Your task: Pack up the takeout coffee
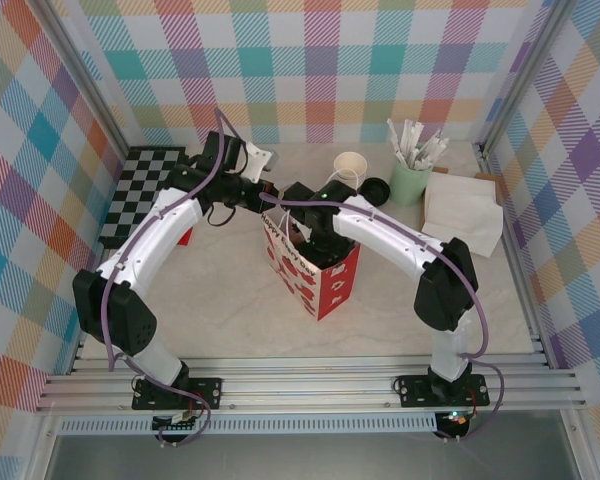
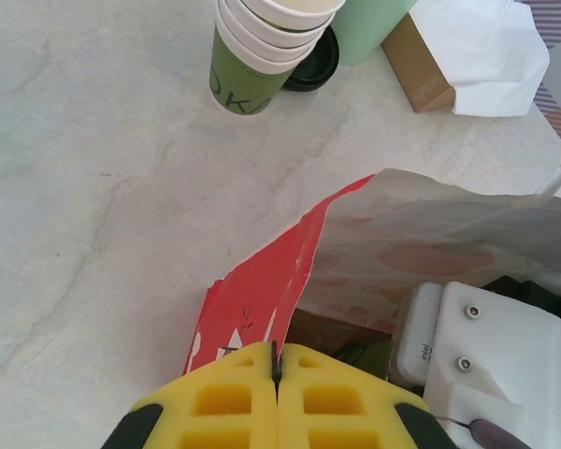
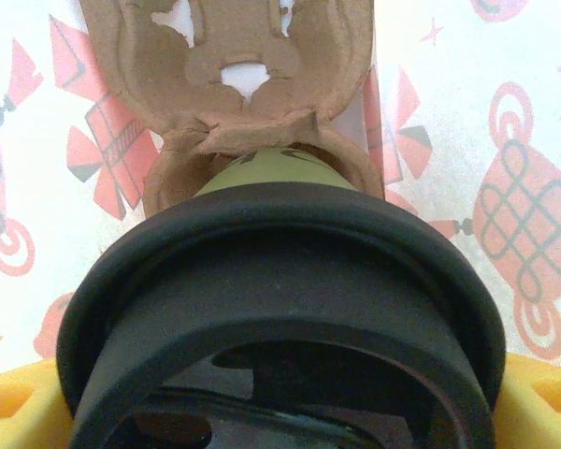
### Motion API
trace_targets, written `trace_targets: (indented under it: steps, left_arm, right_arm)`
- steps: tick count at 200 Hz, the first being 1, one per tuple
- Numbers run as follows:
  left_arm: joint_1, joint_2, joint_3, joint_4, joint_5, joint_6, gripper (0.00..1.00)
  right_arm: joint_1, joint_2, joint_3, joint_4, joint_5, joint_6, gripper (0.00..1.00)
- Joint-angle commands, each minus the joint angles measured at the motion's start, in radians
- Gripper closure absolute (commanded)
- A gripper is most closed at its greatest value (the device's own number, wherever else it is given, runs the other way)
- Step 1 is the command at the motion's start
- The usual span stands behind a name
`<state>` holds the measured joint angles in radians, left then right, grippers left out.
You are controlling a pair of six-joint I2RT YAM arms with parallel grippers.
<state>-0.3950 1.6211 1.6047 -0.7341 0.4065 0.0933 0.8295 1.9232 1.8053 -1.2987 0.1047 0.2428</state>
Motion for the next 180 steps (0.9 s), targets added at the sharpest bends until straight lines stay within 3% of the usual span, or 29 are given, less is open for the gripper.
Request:
trace_targets:
  steps: [1, 42, 121, 180]
  left_arm:
    - [-0.004, -0.023, -0.025, -0.009, -0.005, -0.004, 1.0]
    - [0.0, -0.022, -0.021, -0.011, 0.01, -0.003, 1.0]
    - [0.004, -0.006, -0.011, -0.031, 0.037, 0.026, 1.0]
    - [0.005, 0.006, 0.007, -0.037, 0.048, 0.034, 1.0]
  right_arm:
    - [-0.01, -0.011, -0.014, 0.022, 0.014, -0.016, 0.38]
    - [-0.015, 0.023, -0.012, -0.018, 0.04, -0.014, 0.38]
    - [-0.021, 0.029, 0.073, -0.074, -0.064, -0.044, 0.37]
    - [-0.029, 0.076, 0.101, -0.116, -0.036, -0.107, 0.37]
